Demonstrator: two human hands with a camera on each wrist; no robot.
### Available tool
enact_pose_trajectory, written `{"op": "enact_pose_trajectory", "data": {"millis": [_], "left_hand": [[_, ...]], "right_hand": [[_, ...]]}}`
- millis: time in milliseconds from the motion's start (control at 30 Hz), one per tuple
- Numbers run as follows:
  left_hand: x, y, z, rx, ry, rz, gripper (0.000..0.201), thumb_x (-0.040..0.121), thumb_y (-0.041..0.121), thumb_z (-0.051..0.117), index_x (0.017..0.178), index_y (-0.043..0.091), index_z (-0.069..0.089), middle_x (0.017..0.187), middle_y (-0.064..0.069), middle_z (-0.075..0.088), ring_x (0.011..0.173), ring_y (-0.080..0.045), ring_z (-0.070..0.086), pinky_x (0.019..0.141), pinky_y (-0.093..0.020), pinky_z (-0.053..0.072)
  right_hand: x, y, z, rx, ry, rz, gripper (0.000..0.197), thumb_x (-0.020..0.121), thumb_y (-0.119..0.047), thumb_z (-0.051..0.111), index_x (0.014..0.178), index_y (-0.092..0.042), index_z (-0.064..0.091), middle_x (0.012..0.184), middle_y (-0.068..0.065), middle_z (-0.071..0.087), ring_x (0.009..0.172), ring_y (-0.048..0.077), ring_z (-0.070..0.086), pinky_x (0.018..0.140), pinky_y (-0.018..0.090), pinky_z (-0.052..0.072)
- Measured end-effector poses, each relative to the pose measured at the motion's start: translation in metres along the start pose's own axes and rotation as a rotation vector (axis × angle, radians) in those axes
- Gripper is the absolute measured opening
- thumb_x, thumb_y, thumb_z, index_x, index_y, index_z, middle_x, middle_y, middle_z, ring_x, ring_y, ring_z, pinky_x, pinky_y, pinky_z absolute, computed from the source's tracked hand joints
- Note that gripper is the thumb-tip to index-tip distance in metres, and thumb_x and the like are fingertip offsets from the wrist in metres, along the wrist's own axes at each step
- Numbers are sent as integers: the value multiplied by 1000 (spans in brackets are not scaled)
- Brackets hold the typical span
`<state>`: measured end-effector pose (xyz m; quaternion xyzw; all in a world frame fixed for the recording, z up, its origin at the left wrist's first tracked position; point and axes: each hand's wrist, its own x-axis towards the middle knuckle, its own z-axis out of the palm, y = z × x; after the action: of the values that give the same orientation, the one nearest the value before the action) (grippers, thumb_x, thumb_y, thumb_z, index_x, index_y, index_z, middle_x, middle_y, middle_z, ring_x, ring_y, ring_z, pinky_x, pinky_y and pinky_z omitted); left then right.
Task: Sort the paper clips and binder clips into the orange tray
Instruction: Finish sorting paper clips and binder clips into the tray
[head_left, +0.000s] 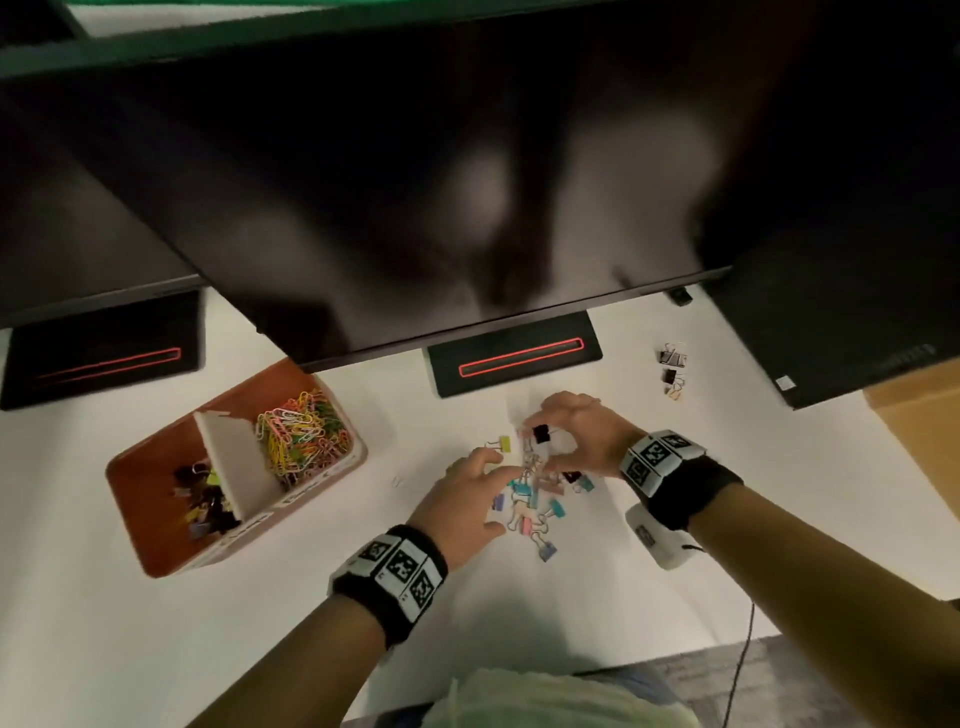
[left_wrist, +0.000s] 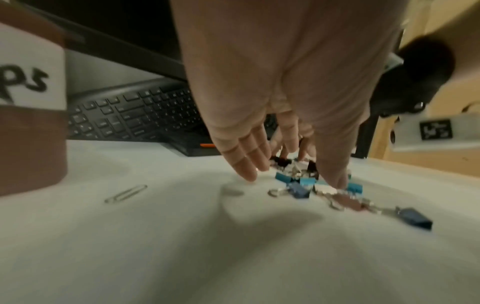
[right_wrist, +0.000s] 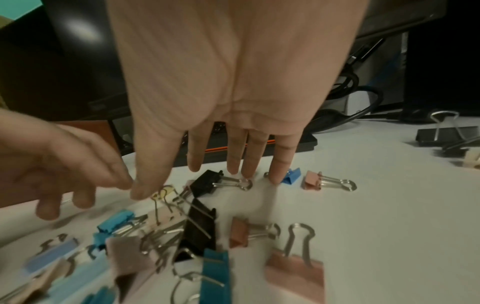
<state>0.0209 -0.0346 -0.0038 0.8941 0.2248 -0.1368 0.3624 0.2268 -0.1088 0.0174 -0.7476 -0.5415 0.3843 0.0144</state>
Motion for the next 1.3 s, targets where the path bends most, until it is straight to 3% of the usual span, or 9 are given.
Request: {"op": "enact_pose_trajectory", "data": {"millis": [100,200,300,400,567,700,800,1067,1300], "left_hand": [[13,0,11,45,-13,-2,61,82,22,65,136,27,37,136,3,33,120,-18,38,103,-32,38],[20,-1,16,19,41,3,48,85,17,60,131,21,47,130,4,41,112,-16,42,101,-31,40],[23,-6,18,-27,114,-10,28,87,14,58,114,16,60,115,1,51,104,-15,47,95,-29,42],[23,-13,19,-67,176,-43,20,85,14,60,105,15,64,105,-1,56,98,-17,50,85,-21,41],[20,-20,17,-153,211,-116,12,82,13,64,94,14,65,95,0,54,83,-12,52,75,-19,46],[16,-23,18,-178,231,-125,8,80,13,67,88,13,64,91,6,48,76,-10,52,68,-10,41],[14,-26,18,-191,251,-127,7,79,13,68,85,11,64,89,5,50,74,-11,53,67,-11,41],[3,-36,10,-227,297,-124,9,73,8,71,80,9,65,84,2,55,71,-14,56,69,-27,51],[-7,-43,6,-240,311,-89,9,73,6,70,79,7,64,87,3,52,63,-2,49,68,-18,46]], "right_hand": [[3,0,5,-29,-22,-14,60,72,-44,73,127,-33,51,133,-2,42,120,19,42,104,38,38],[8,-2,14,-65,-45,-35,63,72,-36,74,130,-29,50,131,0,40,118,22,42,104,39,40],[13,-2,17,-12,-48,-79,50,76,-28,72,123,-26,56,124,2,44,113,23,45,102,38,41],[16,-1,15,3,-49,-107,35,81,-25,69,115,-22,62,120,3,47,111,22,45,101,36,41],[24,-1,12,-7,-79,-121,27,81,-26,69,107,-22,64,113,3,50,105,22,50,93,32,45],[26,-2,11,28,-90,-101,43,80,-24,70,119,-23,53,116,4,50,102,23,53,90,33,49],[28,-2,9,19,-115,-102,45,80,-23,69,122,-21,54,117,4,50,104,22,52,92,31,46],[25,-1,11,59,-132,-95,21,85,-22,65,104,-18,60,107,2,64,95,17,56,83,23,45],[23,-2,13,85,-86,-95,14,84,-18,65,98,-15,64,100,3,67,90,18,60,77,19,45]]}}
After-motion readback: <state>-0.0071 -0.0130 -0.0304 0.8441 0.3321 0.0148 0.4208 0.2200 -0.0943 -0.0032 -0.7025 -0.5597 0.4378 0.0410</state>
